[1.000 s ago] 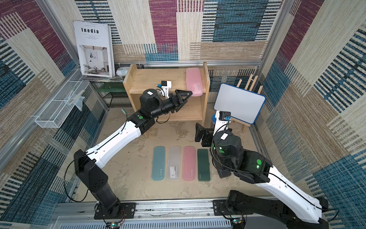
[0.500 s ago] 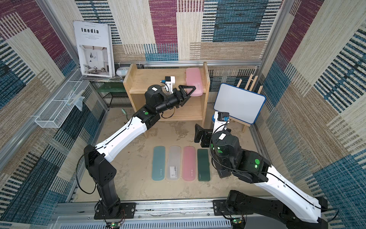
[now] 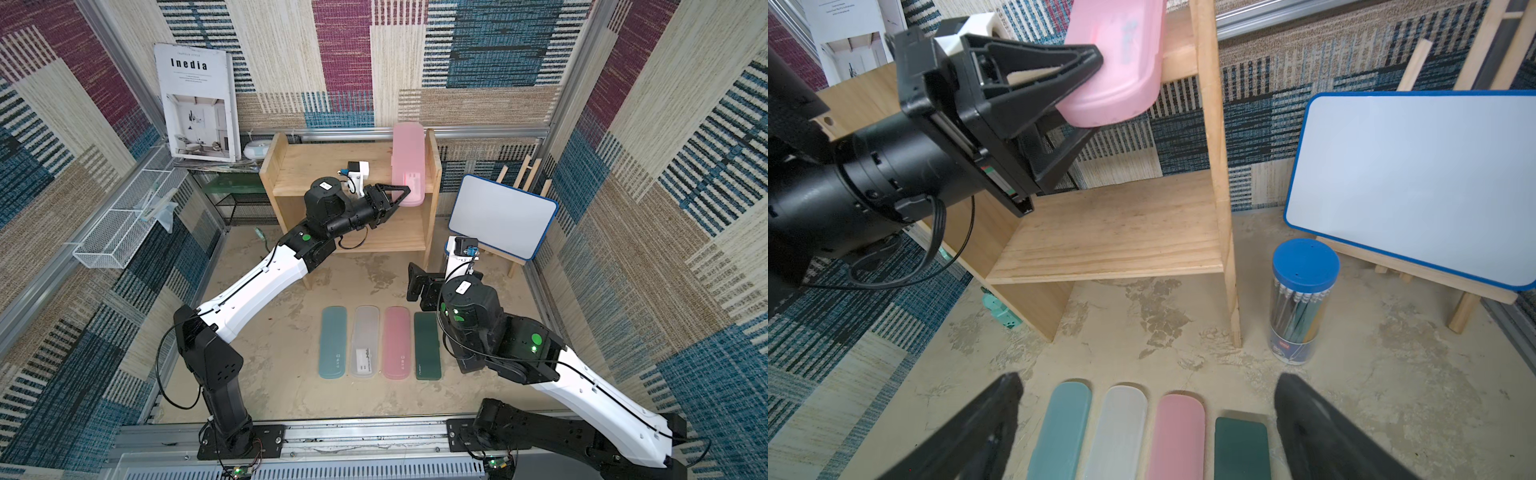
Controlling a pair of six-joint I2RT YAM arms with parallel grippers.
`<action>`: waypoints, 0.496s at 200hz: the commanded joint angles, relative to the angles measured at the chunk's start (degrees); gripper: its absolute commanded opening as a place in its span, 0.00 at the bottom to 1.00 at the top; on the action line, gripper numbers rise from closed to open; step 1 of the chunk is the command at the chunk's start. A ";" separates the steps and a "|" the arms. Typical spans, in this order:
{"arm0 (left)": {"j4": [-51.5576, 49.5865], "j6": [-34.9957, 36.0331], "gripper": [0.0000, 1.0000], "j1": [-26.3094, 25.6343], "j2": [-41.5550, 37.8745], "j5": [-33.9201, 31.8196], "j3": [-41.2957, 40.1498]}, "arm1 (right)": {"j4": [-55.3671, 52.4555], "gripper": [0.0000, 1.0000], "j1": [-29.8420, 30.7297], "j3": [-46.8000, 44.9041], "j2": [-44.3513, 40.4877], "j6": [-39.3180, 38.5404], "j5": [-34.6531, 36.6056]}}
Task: Remove the pencil cases from the shelf
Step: Pick up the pencil case from the shelf.
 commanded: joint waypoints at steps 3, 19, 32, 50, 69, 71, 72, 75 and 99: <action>0.25 0.94 0.34 0.05 -1.12 -1.18 -1.60 | 0.37 0.99 -0.02 -0.26 0.27 0.48 -0.32; 0.91 1.14 0.30 0.08 -2.22 -1.37 -3.36 | 0.55 0.99 -0.01 -0.11 0.43 0.51 -0.63; 2.31 1.77 0.29 0.08 -3.74 -1.46 -5.96 | 0.78 0.99 0.04 -0.05 0.62 0.37 -0.96; 4.49 3.95 0.25 0.08 -7.27 -2.33 -11.88 | 1.56 0.99 -0.01 0.13 0.59 0.04 -1.85; 7.11 8.89 0.23 0.06 -13.69 -5.33 -21.19 | 2.52 0.99 -0.01 0.84 0.93 -0.75 -3.09; 7.18 9.62 0.23 0.07 -14.44 -5.74 -22.61 | 2.66 0.99 -0.01 1.09 1.00 -0.89 -3.24; 7.19 9.95 0.23 0.07 -14.84 -5.93 -22.93 | 2.71 0.99 -0.01 1.19 1.08 -0.97 -3.28; 7.25 10.94 0.23 0.07 -16.05 -6.52 -24.37 | 2.81 0.99 -0.01 1.47 1.21 -1.15 -3.62; 6.93 18.75 0.23 0.08 -25.60 -12.23 -37.34 | 3.21 0.99 -0.01 5.43 5.10 -3.28 -6.61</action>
